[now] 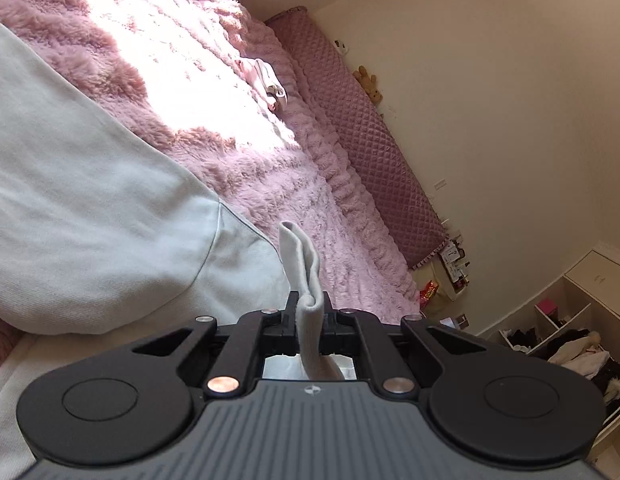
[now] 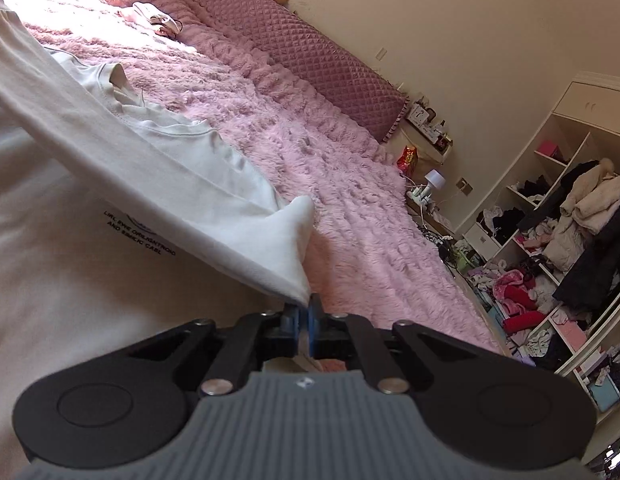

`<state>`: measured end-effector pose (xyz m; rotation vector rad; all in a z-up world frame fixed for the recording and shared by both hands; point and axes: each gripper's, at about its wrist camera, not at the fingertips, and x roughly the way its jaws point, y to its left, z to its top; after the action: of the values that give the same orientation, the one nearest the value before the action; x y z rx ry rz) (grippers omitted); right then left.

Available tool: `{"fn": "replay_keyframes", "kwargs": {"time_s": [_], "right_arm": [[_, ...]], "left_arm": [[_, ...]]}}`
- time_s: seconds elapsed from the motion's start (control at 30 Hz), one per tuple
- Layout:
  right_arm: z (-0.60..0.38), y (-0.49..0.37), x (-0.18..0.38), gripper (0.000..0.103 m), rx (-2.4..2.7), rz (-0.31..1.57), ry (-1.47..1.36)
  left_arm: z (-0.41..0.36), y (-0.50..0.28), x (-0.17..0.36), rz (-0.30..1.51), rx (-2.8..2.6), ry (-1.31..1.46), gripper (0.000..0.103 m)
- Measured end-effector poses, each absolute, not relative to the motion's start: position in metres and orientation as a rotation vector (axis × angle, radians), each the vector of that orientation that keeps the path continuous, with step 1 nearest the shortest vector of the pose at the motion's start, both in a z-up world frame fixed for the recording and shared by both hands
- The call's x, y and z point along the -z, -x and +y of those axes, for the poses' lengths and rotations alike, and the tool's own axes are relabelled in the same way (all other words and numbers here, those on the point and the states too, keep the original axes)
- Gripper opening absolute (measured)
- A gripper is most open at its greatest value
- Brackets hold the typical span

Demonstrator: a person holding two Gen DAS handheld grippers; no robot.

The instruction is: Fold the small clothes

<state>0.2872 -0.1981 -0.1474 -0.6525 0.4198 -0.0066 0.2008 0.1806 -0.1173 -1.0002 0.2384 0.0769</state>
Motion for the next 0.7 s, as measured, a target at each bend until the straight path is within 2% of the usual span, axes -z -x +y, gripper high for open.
{"fn": "replay_keyframes", "kwargs": {"time_s": [0.2, 0.37, 0.4, 0.43, 0.47, 0.5, 0.53, 0.7], "right_arm": [[-0.195, -0.285, 0.163, 0.0, -0.023, 0.496, 0.684], [-0.201, -0.285, 0.166, 0.0, -0.002, 0.558, 0.647], [-0.201, -0.283, 0.165, 0.006, -0.002, 0.555, 0.649], [-0.202, -0.281, 0.164, 0.015, -0.004, 0.545, 0.652], [-0.202, -0.28, 0.163, 0.022, -0.006, 0.532, 0.66], [-0.201, -0.278, 0.164, 0.034, -0.004, 0.513, 0.677], [-0.2, -0.278, 0.164, 0.037, -0.008, 0.498, 0.689], [-0.194, -0.285, 0.165, 0.037, -0.023, 0.486, 0.71]], "left_arm": [[0.186, -0.205, 0.148, 0.428, -0.187, 0.978, 0.007], [0.184, -0.193, 0.16, 0.44, -0.21, 0.982, 0.007], [0.185, -0.193, 0.158, 0.43, -0.18, 0.988, 0.008], [0.186, -0.195, 0.158, 0.436, -0.162, 0.995, 0.014], [0.188, -0.198, 0.158, 0.442, -0.158, 1.003, 0.027], [0.191, -0.201, 0.159, 0.445, -0.153, 1.013, 0.033], [0.193, -0.204, 0.158, 0.444, -0.151, 1.017, 0.038], [0.195, -0.231, 0.152, 0.437, -0.115, 0.982, 0.04]]}}
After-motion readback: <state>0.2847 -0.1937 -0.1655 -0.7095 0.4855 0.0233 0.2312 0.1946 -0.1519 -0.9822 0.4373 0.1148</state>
